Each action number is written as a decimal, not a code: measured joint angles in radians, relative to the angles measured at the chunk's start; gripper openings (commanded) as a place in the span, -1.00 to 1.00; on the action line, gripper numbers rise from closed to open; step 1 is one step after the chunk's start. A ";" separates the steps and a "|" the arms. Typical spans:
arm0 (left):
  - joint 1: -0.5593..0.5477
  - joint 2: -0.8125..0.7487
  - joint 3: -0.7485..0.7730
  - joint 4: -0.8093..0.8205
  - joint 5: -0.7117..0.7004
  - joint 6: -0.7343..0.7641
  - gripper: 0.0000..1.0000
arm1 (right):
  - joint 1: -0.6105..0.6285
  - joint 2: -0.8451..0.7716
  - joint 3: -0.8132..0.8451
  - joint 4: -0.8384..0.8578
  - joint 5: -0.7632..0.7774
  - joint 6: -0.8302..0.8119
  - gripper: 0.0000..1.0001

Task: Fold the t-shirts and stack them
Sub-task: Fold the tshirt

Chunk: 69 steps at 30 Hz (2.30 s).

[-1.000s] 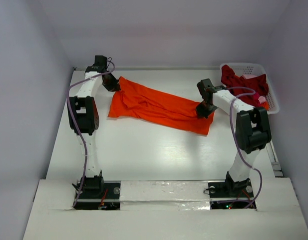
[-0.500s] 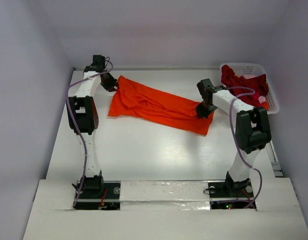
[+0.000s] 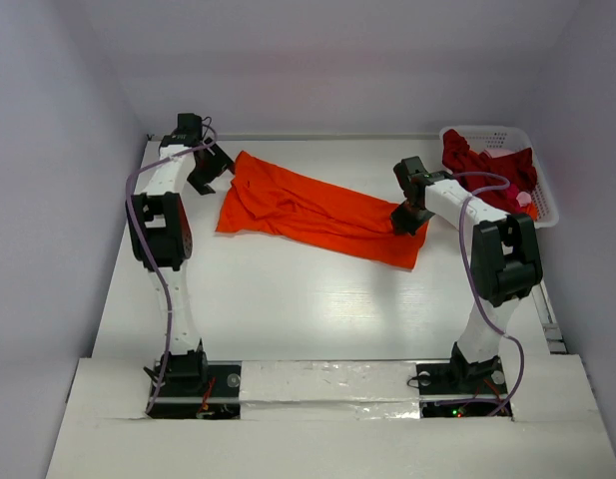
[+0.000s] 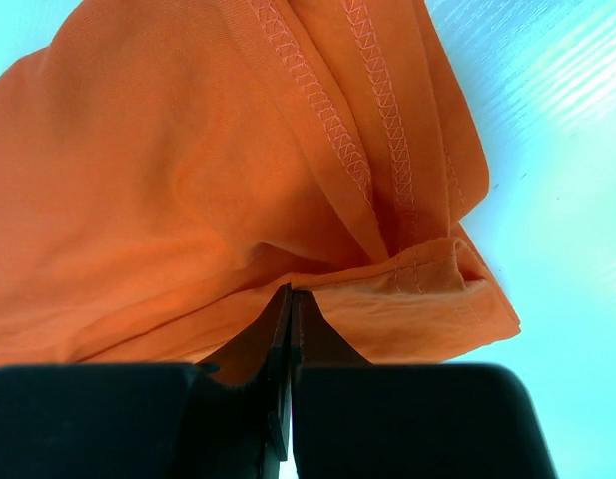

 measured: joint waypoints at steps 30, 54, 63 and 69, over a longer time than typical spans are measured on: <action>-0.115 -0.266 -0.292 0.056 0.027 0.080 -1.00 | 0.000 -0.096 0.007 0.000 0.080 -0.164 0.72; -0.241 -0.262 -0.406 0.071 0.080 0.068 -0.42 | 0.000 -0.168 0.013 0.002 0.092 -0.199 0.72; -0.203 -0.262 -0.496 0.076 0.050 0.042 -0.47 | 0.000 -0.183 -0.021 0.009 0.093 -0.199 0.72; -0.174 -0.262 -0.500 0.093 0.045 0.035 -0.49 | 0.000 -0.184 -0.033 0.018 0.092 -0.199 0.71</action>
